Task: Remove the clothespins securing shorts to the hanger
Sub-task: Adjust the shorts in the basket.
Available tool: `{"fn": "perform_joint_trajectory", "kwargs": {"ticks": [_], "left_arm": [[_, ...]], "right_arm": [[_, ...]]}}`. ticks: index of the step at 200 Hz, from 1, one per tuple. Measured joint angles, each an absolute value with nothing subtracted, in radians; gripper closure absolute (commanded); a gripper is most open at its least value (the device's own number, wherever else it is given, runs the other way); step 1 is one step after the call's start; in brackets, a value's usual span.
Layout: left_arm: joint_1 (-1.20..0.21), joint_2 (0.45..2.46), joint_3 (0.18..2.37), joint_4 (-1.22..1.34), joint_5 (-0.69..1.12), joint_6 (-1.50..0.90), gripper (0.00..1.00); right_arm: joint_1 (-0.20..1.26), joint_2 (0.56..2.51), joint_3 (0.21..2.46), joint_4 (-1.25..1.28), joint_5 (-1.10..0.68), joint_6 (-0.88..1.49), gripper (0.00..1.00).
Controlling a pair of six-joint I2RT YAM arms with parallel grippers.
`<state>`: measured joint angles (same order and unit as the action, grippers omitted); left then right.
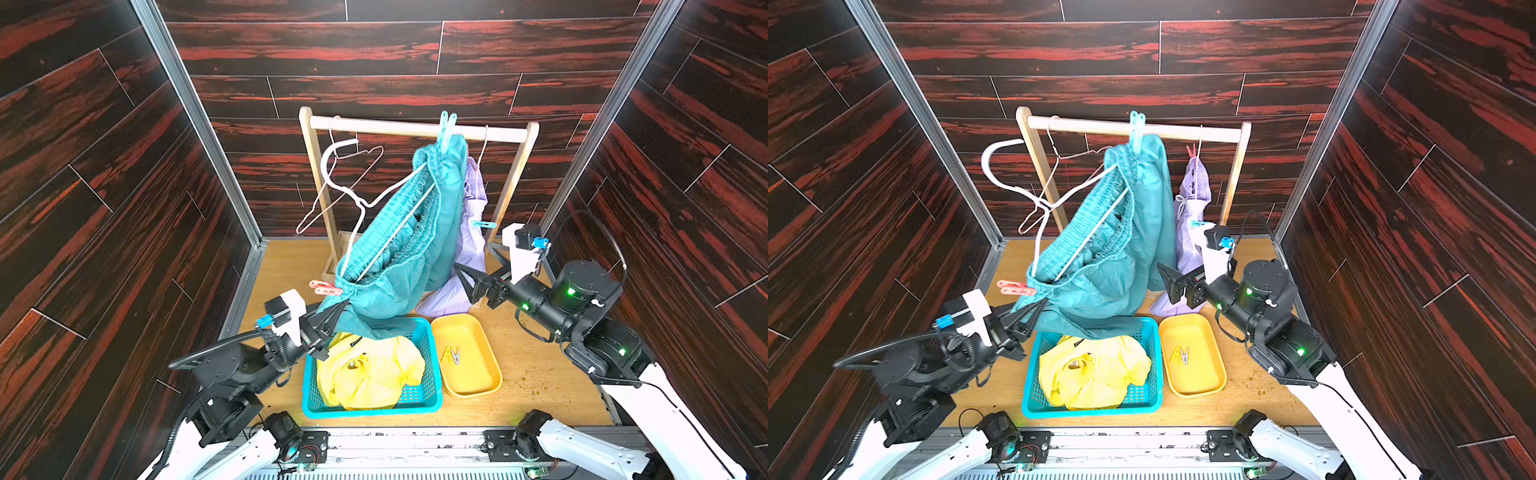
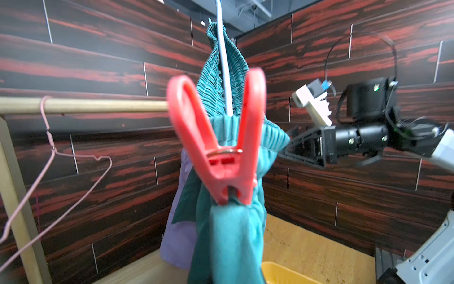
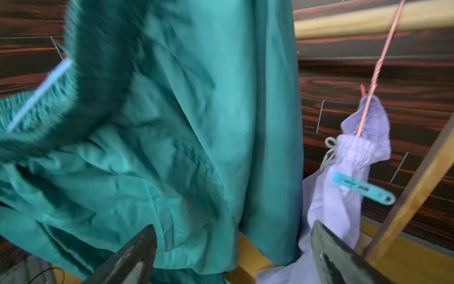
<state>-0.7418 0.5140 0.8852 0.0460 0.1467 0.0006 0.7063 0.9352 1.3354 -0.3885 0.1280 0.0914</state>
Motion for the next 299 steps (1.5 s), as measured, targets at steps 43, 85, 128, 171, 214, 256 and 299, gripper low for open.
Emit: {"fn": "perform_joint_trajectory", "kwargs": {"ticks": [43, 85, 128, 171, 214, 256, 299], "left_arm": [[-0.742, 0.495, 0.924, 0.06, 0.146, 0.003, 1.0], [-0.742, 0.456, 0.925, 0.102, 0.146, -0.02, 1.0], [-0.742, 0.387, 0.905, 0.122, 0.142, -0.073, 1.0], [-0.742, 0.295, 0.858, 0.112, 0.138, -0.103, 1.0], [-0.742, 0.22, 0.841, 0.08, 0.139, -0.097, 1.0], [-0.742, 0.188, 0.856, 0.011, 0.143, -0.086, 1.0], [-0.742, 0.151, 0.911, -0.056, 0.161, -0.074, 1.0]], "right_arm": [[0.706, 0.919, 1.297, -0.387, 0.106, 0.113, 0.02], [0.704, 0.936, 1.297, -0.378, 0.093, 0.119, 0.02], [0.704, 0.966, 1.259, -0.337, 0.038, 0.153, 0.02], [0.704, 0.91, 1.103, -0.268, 0.018, 0.199, 0.02], [0.704, 0.871, 1.042, -0.244, 0.02, 0.21, 0.02], [0.704, 0.885, 1.044, -0.2, 0.01, 0.216, 0.02], [0.704, 0.97, 1.051, -0.129, -0.033, 0.229, 0.02]]}}
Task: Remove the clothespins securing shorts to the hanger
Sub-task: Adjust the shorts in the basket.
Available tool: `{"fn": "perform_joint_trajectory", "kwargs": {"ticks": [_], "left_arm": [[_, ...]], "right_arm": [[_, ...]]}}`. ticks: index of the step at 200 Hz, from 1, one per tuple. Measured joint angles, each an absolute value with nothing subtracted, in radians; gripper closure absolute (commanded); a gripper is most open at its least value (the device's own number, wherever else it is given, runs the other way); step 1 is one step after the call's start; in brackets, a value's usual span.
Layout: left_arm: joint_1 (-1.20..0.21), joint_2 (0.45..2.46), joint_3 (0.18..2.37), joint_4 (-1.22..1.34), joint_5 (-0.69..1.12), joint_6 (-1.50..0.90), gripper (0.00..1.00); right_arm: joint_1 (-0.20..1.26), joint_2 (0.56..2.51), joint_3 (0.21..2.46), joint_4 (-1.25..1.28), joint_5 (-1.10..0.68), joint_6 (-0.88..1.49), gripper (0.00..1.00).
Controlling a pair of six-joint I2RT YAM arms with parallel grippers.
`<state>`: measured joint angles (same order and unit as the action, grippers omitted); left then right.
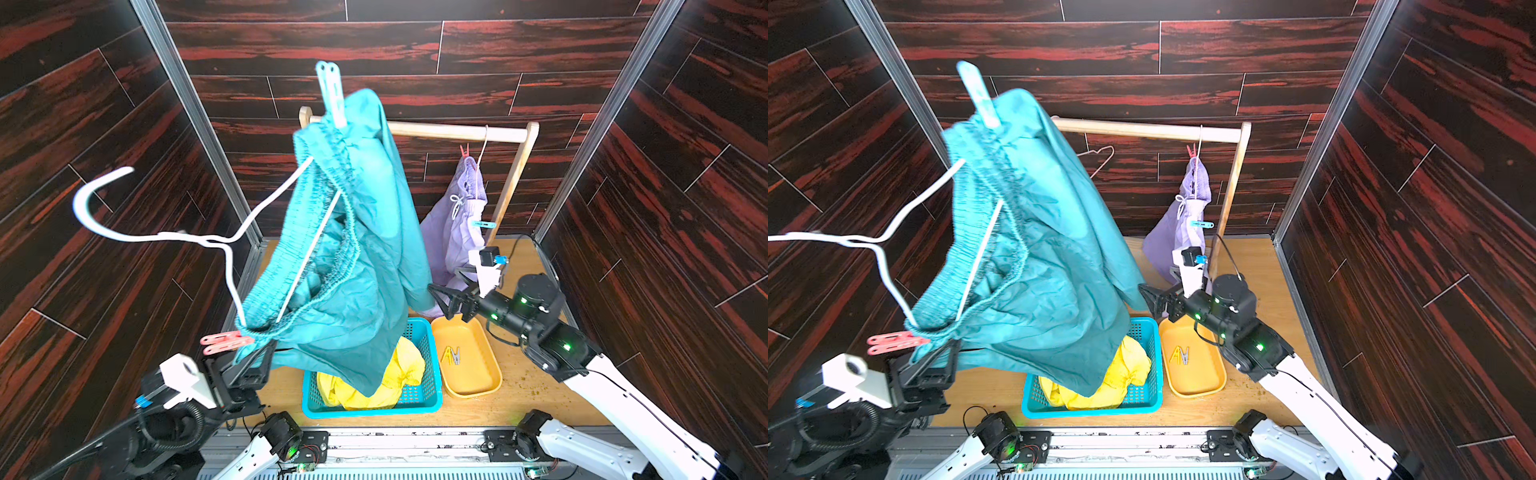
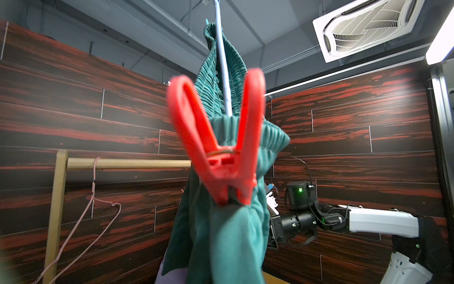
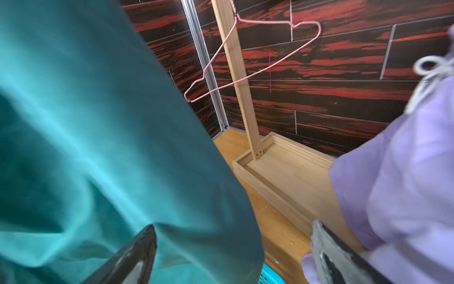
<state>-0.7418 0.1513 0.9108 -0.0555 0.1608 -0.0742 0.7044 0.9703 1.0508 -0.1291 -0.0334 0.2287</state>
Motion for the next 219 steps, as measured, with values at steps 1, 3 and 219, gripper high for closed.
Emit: {"fn": "perform_joint_trajectory", "kwargs": {"ticks": [1, 3, 219], "left_arm": [[-0.742, 0.149, 0.912, -0.056, 0.162, -0.074, 1.0], [-0.742, 0.146, 0.912, -0.056, 0.162, -0.073, 1.0], [-0.742, 0.186, 0.822, -0.05, 0.242, -0.076, 1.0]], "right_arm": [[0.704, 0.973, 1.052, -0.127, -0.035, 0.229, 0.02], [0.704, 0.979, 1.053, -0.125, -0.037, 0.229, 0.02], [0.862, 1.195, 1.027, 0.165, -0.345, 0.357, 0.02]]}}
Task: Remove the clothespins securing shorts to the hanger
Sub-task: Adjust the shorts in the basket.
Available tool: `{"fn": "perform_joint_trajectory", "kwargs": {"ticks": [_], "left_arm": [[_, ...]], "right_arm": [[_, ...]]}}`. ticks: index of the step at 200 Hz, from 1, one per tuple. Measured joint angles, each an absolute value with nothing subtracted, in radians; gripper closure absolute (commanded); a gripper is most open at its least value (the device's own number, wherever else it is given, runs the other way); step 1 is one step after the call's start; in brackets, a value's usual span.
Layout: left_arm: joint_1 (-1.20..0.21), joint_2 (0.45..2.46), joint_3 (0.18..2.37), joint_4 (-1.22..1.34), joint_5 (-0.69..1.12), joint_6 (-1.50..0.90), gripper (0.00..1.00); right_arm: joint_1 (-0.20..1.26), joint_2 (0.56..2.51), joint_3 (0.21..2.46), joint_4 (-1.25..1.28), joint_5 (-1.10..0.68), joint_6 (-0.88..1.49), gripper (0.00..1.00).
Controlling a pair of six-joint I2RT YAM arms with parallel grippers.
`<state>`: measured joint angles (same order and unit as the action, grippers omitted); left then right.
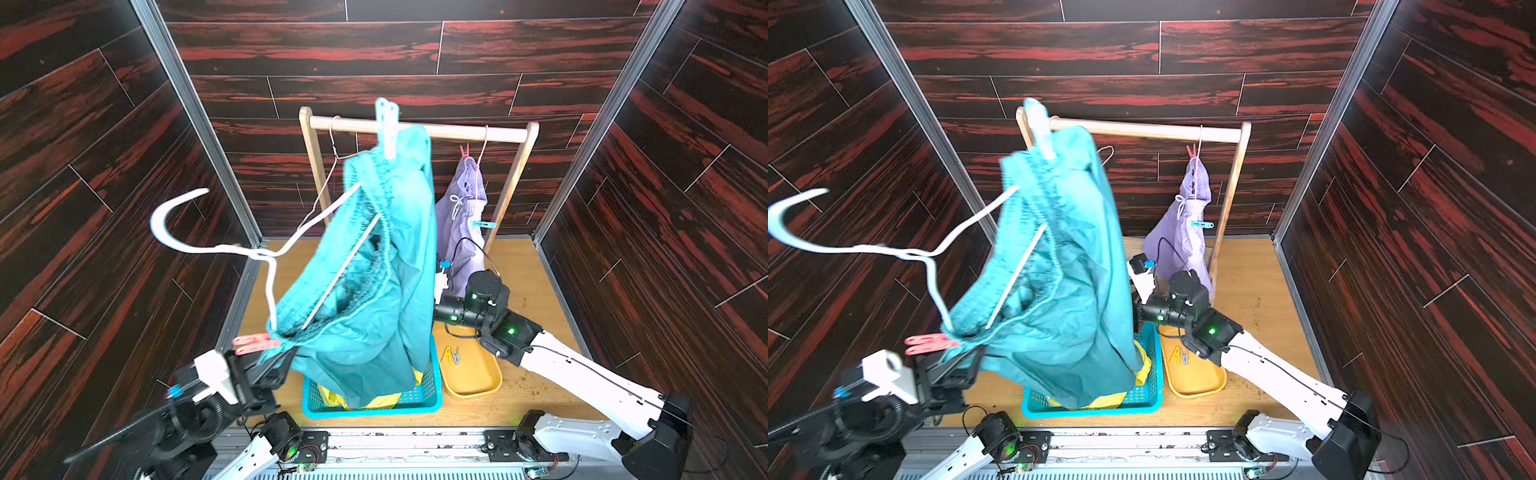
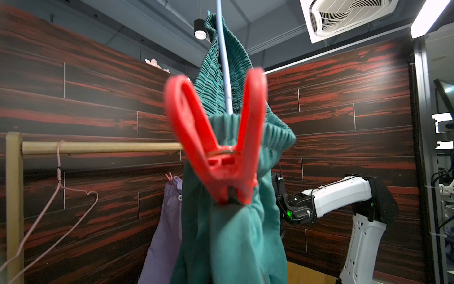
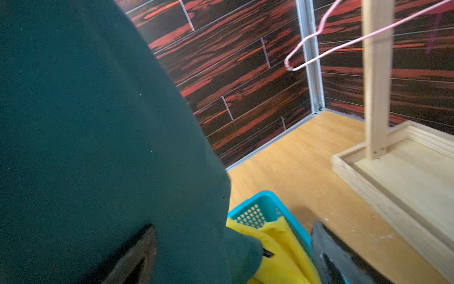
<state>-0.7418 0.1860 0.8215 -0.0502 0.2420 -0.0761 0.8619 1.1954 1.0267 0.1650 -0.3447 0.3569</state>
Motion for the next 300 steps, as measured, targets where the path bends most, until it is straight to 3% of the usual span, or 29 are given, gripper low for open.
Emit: {"fn": "perform_joint_trajectory", "kwargs": {"ticks": [161, 300], "left_arm": [[-0.742, 0.217, 0.756, -0.255, 0.167, -0.102, 1.0], [-0.742, 0.081, 0.693, -0.41, 0.068, -0.226, 1.0]], "right_arm": [[0.937, 1.114, 0.776, 0.159, -0.036, 0.445, 0.02], [0.938, 1.113, 0.621, 0.223, 0.018, 0.477, 0.02]]}}
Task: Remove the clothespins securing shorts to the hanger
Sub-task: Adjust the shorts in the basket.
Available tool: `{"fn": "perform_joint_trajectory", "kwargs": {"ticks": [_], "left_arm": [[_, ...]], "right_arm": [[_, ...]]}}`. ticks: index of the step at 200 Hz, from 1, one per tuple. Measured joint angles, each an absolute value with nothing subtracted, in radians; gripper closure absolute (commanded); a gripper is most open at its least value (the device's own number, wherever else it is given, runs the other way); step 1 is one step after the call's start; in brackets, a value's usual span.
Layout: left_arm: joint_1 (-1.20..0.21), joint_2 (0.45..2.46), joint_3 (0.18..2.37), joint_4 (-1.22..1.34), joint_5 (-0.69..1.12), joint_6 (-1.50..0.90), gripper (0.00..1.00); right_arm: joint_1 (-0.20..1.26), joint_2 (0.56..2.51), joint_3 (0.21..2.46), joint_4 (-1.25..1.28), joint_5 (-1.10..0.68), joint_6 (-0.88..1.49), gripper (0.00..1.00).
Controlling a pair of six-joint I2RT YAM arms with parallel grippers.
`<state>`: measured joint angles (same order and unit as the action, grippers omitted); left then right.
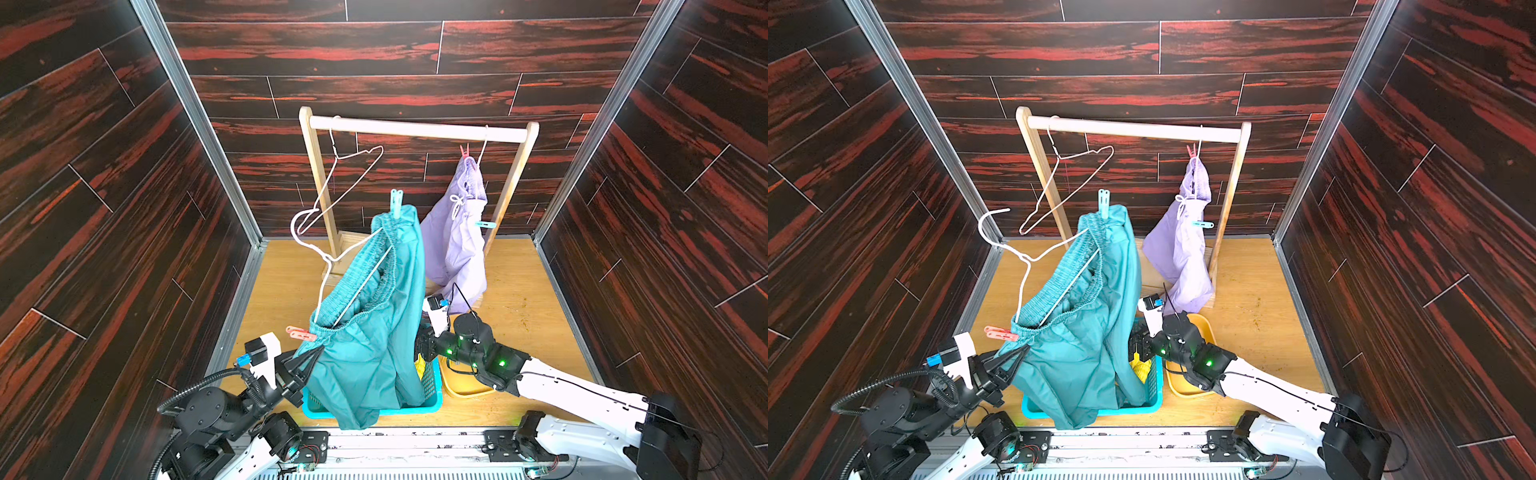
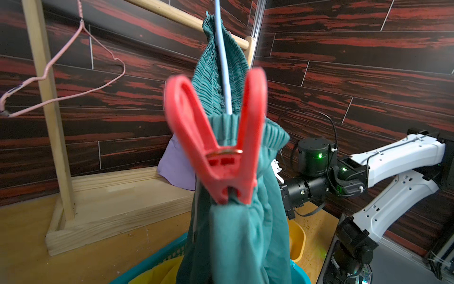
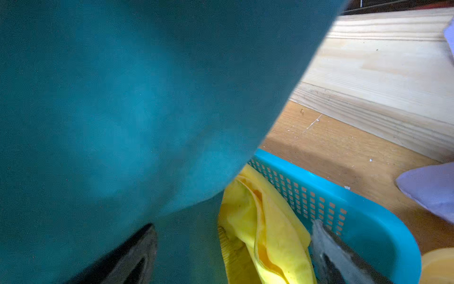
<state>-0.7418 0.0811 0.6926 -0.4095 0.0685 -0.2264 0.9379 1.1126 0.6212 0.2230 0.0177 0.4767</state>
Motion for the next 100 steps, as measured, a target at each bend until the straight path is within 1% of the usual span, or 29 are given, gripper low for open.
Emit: {"fn": "perform_joint_trajectory", "kwargs": {"ticks": [58, 100], "left_arm": [[-0.742, 0.125, 0.693, -0.505, 0.039, -0.277, 1.0], [-0.742, 0.146, 0.698, -0.545, -0.037, -0.258, 1.0]], "right_arm": [[0.938, 1.102, 0.582, 0.233, 0.041, 0.486, 0.01], [0.939, 1.028, 0.593, 0.115, 0.118, 0.462, 0.01]]}}
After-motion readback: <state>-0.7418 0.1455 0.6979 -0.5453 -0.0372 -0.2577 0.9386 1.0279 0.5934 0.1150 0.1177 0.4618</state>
